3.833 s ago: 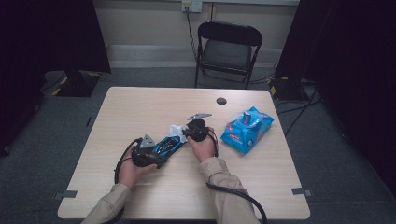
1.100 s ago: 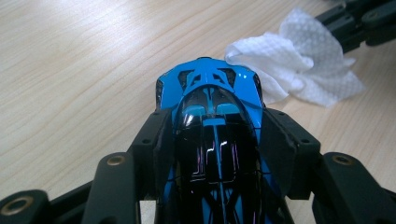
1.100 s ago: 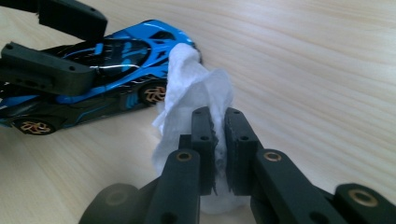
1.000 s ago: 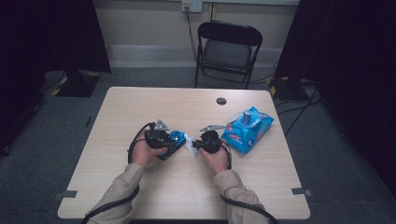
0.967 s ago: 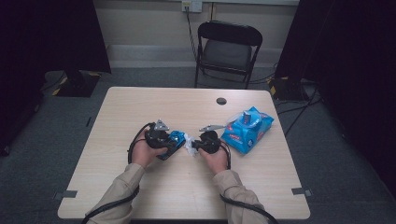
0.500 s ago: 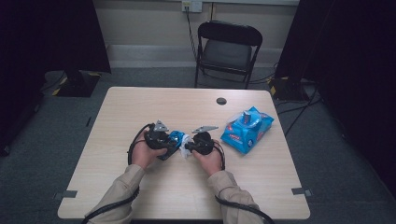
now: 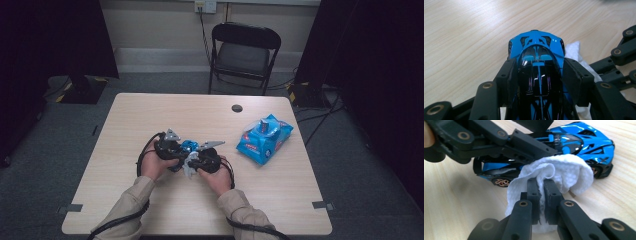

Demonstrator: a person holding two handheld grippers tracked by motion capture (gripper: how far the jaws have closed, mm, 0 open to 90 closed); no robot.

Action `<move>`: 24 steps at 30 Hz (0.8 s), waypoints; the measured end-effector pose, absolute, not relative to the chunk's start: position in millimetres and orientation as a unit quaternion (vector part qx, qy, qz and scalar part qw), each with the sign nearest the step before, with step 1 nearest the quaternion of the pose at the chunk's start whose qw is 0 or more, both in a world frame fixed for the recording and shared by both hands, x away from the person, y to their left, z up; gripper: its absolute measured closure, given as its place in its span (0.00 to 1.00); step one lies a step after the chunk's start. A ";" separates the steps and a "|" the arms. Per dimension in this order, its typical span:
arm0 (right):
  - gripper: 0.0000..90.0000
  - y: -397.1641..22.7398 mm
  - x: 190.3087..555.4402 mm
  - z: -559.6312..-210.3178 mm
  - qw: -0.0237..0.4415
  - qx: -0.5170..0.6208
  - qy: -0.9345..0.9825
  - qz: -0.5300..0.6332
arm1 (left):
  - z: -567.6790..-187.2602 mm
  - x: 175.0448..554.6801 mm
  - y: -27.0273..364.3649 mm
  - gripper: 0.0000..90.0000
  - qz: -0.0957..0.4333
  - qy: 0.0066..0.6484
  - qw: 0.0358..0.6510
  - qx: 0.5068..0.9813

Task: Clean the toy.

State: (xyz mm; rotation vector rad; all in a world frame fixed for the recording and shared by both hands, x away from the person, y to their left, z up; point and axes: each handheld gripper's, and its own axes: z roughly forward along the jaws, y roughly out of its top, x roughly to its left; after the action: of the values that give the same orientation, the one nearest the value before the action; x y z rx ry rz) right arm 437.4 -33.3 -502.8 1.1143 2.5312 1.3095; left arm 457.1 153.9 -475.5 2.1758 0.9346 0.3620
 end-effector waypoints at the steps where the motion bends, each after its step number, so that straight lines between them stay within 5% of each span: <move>1: 0.94 -32.9 436.6 -503.1 0.037 0.364 0.826 0.429 | -475.0 457.1 154.3 0.52 0.143 0.363 0.363 0.846; 24: 0.94 -10.6 411.1 -504.6 0.007 0.326 0.838 0.438 | -475.5 455.4 153.6 0.53 0.146 0.363 0.362 0.846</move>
State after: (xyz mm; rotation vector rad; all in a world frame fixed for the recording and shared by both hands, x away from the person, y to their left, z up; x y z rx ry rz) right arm 411.1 -10.6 -504.6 1.0187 2.6212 1.3694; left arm 455.4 153.6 -475.5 2.1786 0.9341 0.3754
